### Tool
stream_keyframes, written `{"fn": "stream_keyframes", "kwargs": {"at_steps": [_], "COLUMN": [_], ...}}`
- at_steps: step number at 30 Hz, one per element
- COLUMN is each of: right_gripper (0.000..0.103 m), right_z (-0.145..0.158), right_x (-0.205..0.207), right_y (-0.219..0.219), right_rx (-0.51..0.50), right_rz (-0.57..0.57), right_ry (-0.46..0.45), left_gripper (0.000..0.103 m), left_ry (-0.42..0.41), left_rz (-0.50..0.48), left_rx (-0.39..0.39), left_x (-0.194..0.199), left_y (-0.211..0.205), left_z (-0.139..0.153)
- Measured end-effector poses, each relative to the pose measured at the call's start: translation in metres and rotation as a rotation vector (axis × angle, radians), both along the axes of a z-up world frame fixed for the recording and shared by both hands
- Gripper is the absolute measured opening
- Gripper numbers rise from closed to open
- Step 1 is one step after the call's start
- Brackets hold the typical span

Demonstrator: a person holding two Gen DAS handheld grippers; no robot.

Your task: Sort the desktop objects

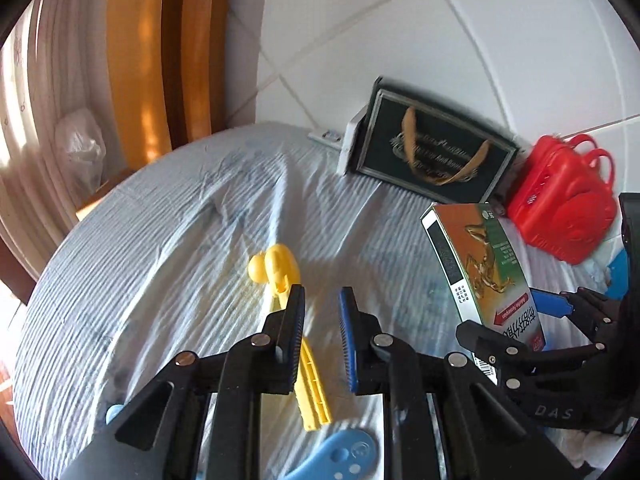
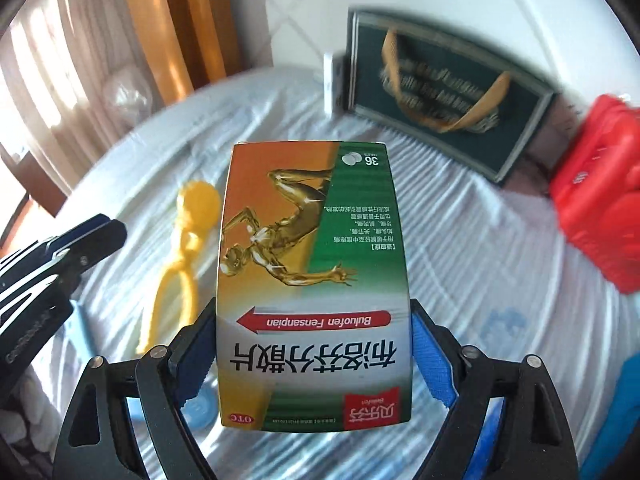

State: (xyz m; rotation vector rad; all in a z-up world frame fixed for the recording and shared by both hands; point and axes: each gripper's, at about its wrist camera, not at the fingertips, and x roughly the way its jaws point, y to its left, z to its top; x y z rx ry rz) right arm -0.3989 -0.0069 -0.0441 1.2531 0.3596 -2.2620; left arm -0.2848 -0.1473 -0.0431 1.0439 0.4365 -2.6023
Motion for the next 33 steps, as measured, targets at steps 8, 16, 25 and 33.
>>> {"fn": "stream_keyframes", "kwargs": {"at_steps": [8,16,25,33], "right_gripper": [0.087,0.087,0.087,0.087], "right_z": [0.076,0.072,0.007,-0.049], "right_x": [0.053,0.074,0.04,-0.026], "right_y": [0.037,0.07,0.063,0.024], "right_rx": [-0.073,-0.075,-0.063,-0.015], "right_rz": [-0.081,-0.164,-0.169,-0.115], "right_ry": [0.109,0.079,-0.075,-0.125], "left_gripper": [0.017,0.024,0.033,0.033], "left_ry": [0.111,-0.016,-0.177,-0.237], "left_rz": [-0.065,0.004,0.059,0.081], "left_rx": [-0.061,-0.03,0.074,0.081], "left_x": [0.044,0.066,0.034,-0.062], "left_y": [0.034,0.014,-0.015,-0.039], "left_z": [0.059,0.029,-0.045,-0.097]}}
